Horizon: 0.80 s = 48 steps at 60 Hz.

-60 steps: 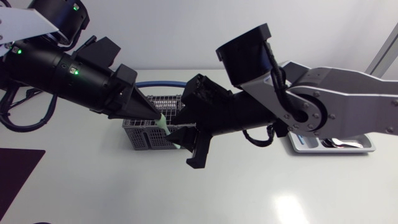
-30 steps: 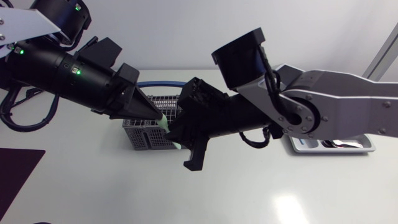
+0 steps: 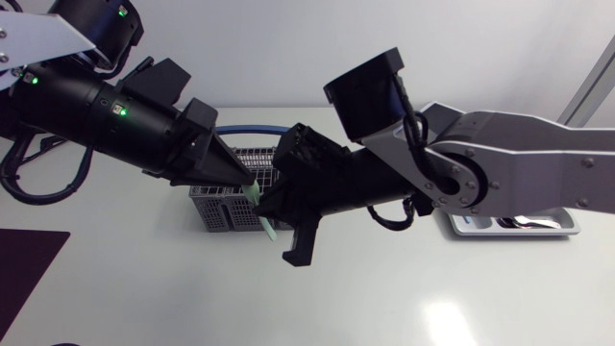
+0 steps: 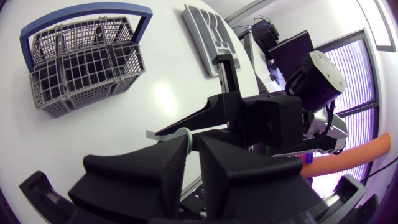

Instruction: Unload the cutlery basket into the drawer organizer.

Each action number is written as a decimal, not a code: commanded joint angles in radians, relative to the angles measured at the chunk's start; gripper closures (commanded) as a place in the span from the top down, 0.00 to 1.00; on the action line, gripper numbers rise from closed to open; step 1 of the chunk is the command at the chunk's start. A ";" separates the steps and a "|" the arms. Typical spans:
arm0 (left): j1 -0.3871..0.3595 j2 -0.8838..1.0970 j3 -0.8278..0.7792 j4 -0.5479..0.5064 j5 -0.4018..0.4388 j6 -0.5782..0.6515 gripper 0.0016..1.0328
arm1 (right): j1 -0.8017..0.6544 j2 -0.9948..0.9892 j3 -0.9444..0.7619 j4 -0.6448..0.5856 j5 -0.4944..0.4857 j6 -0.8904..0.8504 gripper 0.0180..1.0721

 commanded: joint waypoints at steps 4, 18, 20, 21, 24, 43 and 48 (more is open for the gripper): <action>0.006 0.013 0.005 -0.020 0.016 -0.021 0.63 | -0.008 0.019 -0.030 0.005 -0.008 0.019 0.05; 0.112 0.024 0.069 -0.037 0.016 -0.027 0.96 | -0.025 0.005 -0.048 -0.007 -0.010 0.017 0.05; 0.130 0.025 0.077 -0.037 0.016 -0.034 0.96 | -0.028 0.002 -0.050 -0.010 -0.008 0.016 0.05; 0.135 0.027 0.080 -0.037 0.016 -0.036 0.96 | -0.030 0.002 -0.050 -0.012 -0.007 0.017 0.05; 0.146 0.028 0.086 -0.037 0.016 -0.047 0.96 | -0.036 -0.002 -0.048 -0.016 -0.002 0.019 0.05; 0.204 0.025 0.103 -0.033 -0.029 -0.048 0.96 | -0.156 -0.073 -0.065 -0.084 0.073 -0.013 0.05; 0.215 0.022 0.097 -0.035 -0.057 -0.045 0.96 | -0.214 -0.110 -0.079 -0.110 0.096 -0.049 0.05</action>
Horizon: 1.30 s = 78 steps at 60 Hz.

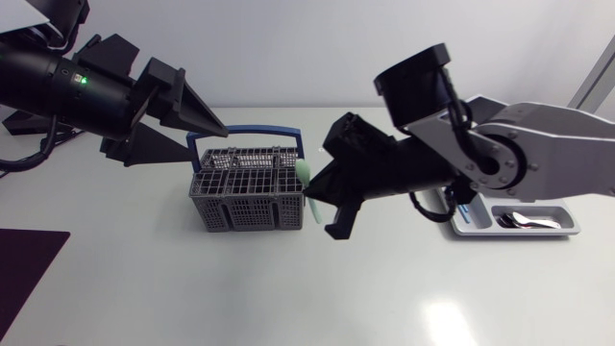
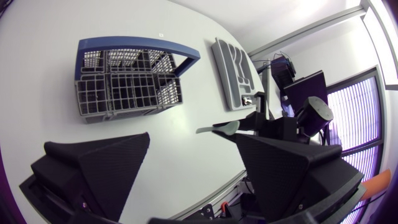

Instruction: Unload the cutlery basket into the drawer organizer.

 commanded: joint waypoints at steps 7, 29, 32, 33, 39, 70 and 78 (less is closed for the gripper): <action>0.023 0.006 0.009 -0.015 -0.056 -0.005 0.96 | -0.141 -0.094 -0.057 -0.067 0.039 -0.092 0.05; -0.009 -0.018 -0.065 -0.023 -0.209 0.019 0.96 | -0.520 -0.219 -0.138 -0.128 0.065 -0.340 0.05; -0.012 -0.023 -0.074 -0.023 -0.229 0.025 0.96 | -0.580 -0.230 -0.149 -0.128 0.065 -0.388 0.05; -0.013 -0.024 -0.077 -0.023 -0.237 0.025 0.96 | -0.605 -0.230 -0.151 -0.128 0.065 -0.406 0.05; -0.013 -0.024 -0.089 -0.023 -0.269 0.030 0.96 | -0.720 -0.215 -0.166 -0.111 0.065 -0.504 0.05; -0.013 -0.026 -0.163 -0.015 -0.376 0.071 0.96 | -1.059 0.066 -0.243 0.217 0.117 -0.859 0.05; -0.020 -0.031 -0.173 -0.018 -0.388 0.070 0.96 | -1.103 0.150 -0.232 0.280 0.129 -0.914 0.05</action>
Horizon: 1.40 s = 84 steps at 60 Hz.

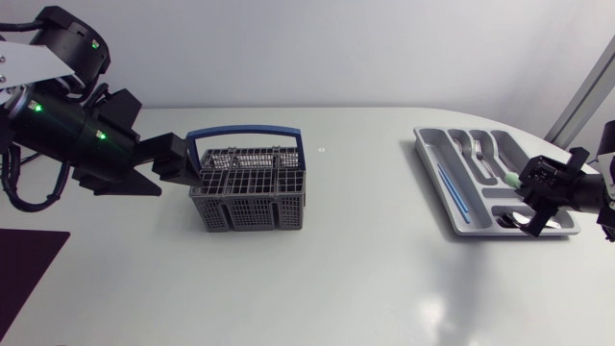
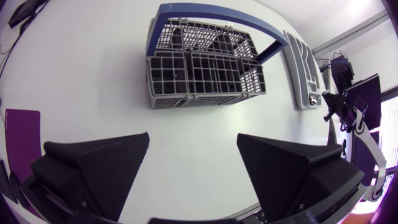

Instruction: Unload the cutlery basket into the drawer organizer.

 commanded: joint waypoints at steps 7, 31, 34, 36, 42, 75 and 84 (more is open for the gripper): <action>-0.019 -0.023 -0.037 -0.005 -0.015 0.014 0.96 | -0.051 0.110 -0.021 0.105 0.027 -0.103 0.05; -0.016 -0.043 -0.063 -0.006 -0.044 0.016 0.96 | -0.100 0.200 -0.044 0.187 0.075 -0.191 0.34; -0.015 -0.044 -0.066 -0.006 -0.047 0.016 0.96 | -0.097 0.200 -0.058 0.208 0.088 -0.194 0.50; -0.013 -0.046 -0.070 -0.006 -0.050 0.016 0.96 | -0.095 0.199 -0.066 0.219 0.098 -0.195 0.57; -0.009 -0.051 -0.084 -0.006 -0.058 0.019 0.96 | -0.093 0.196 -0.078 0.240 0.122 -0.205 0.72; 0.074 -0.109 -0.168 0.005 -0.085 0.149 0.96 | -0.001 -0.125 -0.118 0.099 0.093 0.056 0.95; 0.096 -0.132 -0.201 0.017 -0.098 0.182 0.96 | 0.060 -0.214 -0.110 0.015 0.072 0.207 0.95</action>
